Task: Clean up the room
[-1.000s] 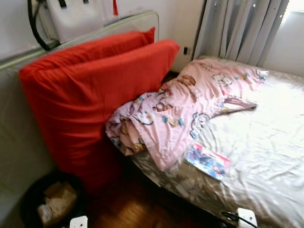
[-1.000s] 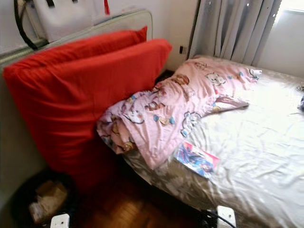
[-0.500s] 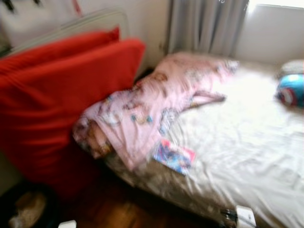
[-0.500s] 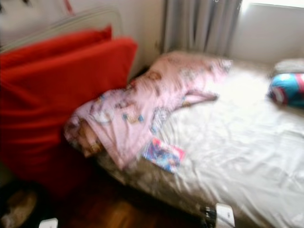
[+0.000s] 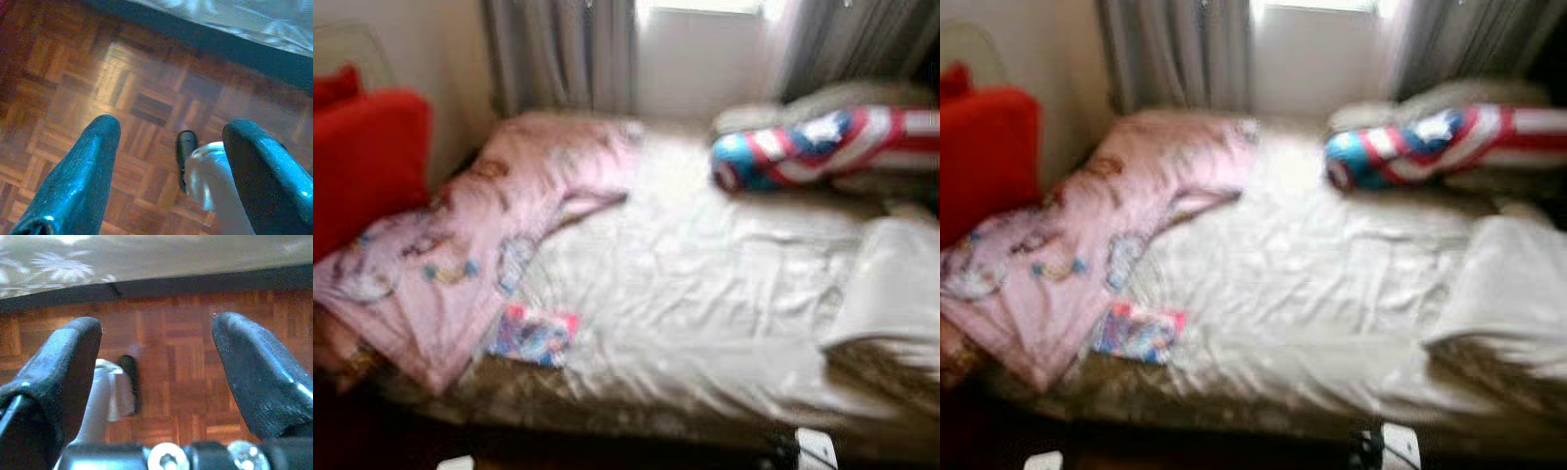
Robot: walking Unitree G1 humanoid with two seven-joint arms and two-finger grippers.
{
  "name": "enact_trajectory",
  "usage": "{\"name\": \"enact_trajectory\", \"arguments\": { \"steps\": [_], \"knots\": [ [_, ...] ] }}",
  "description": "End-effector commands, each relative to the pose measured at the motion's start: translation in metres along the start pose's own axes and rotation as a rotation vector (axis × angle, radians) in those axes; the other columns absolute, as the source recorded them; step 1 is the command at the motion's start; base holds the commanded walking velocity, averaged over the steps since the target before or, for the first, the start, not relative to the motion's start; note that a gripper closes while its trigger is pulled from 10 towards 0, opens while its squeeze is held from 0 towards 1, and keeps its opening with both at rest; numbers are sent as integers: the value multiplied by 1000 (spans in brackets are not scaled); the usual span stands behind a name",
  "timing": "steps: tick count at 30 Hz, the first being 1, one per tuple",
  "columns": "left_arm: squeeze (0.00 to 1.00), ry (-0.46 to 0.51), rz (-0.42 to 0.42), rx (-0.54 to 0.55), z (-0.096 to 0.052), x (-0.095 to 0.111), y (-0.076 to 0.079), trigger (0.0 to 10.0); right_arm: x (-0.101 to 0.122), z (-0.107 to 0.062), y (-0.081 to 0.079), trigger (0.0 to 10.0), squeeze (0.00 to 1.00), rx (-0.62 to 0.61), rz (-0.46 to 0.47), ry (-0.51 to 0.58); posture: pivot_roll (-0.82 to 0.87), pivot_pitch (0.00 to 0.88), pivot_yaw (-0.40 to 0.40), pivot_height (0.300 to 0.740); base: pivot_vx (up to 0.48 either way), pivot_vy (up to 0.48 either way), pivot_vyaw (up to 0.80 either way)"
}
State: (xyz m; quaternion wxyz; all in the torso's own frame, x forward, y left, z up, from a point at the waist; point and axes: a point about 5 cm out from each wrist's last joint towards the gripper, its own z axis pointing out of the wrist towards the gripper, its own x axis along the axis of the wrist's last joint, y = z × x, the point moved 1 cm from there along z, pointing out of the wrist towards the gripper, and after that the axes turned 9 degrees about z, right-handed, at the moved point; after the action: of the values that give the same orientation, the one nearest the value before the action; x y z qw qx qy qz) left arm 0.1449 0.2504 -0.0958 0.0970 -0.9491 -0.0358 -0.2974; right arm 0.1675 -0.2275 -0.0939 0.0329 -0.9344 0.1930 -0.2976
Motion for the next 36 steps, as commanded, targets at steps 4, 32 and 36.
{"name": "enact_trajectory", "arguments": {
  "steps": [4, 32, 36],
  "knots": [
    [0, 6, 11, -39, 3, 8, 34, 10000, 6, -1, 6, 10000, 0, -17, 7, 20, -45, 0, 2, 740, 0, -332, 0],
    [0, 2, -10, -16, -5, -14, 9, 10000, 7, -1, 6, 10000, 0, -26, 17, 28, -48, 0, 2, 740, 0, -333, 0],
    [0, 5, -6, -43, -2, -8, 34, 10000, 6, -1, 7, 10000, 0, -26, 18, 22, -49, 0, 2, 740, 0, -331, -148]
  ]
}}
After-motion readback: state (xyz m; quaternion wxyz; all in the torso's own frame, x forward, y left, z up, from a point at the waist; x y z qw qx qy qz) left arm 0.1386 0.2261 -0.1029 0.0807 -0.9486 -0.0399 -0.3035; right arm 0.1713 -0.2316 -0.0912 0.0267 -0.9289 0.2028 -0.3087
